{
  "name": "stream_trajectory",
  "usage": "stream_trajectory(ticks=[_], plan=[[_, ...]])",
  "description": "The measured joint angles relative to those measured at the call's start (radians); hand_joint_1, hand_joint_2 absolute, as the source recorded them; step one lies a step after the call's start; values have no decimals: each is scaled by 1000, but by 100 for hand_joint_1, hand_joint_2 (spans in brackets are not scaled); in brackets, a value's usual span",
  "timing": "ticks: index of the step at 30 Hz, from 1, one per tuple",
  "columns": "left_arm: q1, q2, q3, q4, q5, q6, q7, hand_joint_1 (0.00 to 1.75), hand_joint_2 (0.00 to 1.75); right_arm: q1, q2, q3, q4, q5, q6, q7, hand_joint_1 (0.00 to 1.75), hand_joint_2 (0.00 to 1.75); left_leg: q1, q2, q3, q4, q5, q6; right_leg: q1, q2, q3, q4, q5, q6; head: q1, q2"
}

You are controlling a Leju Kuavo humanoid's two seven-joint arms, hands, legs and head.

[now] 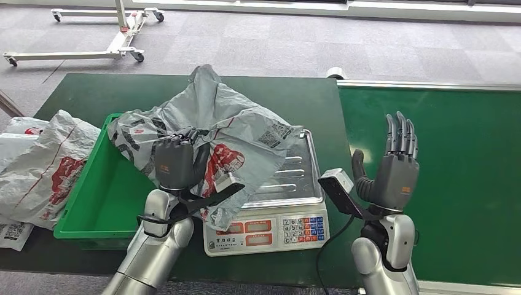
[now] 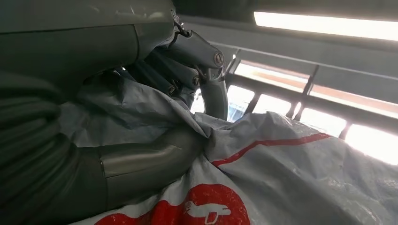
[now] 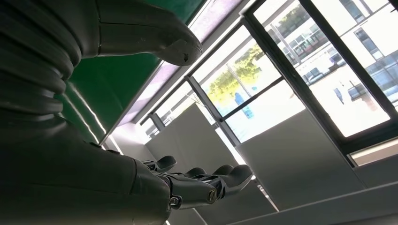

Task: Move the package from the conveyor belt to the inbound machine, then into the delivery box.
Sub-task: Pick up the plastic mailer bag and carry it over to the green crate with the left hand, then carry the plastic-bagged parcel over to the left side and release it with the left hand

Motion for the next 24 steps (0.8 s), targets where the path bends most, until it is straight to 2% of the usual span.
stream_trajectory(ticks=[6,9,10,13,16,24], plan=[[-82,28,49,56,-240,30,201,175,175,-5,5,0,9,-13,1,-3,0,175,0,0,0,0,0,0,0,0,0,0,0,0,0,0],[-135,58,50,129,-255,-26,351,175,175,-7,10,0,9,-14,8,-5,0,175,0,0,0,0,0,-1,0,0,0,0,0,0,0,0],[-156,67,50,164,-251,-63,369,175,175,-7,10,0,9,-14,10,-5,0,175,0,0,0,0,1,-1,0,0,0,0,0,0,0,0],[-212,81,70,288,-237,-161,332,175,175,-12,13,0,9,-18,13,-10,0,175,0,-1,0,0,2,-2,1,-1,0,0,1,-1,0,0],[-254,91,112,406,-232,-193,316,175,175,-16,15,0,9,-24,17,-15,0,175,1,-1,0,0,2,-2,1,0,0,0,1,-2,0,0],[-315,119,221,564,-243,-214,413,175,175,-17,17,0,9,-23,32,-2,0,175,1,-1,0,0,3,-2,1,0,0,0,1,-2,0,0]])
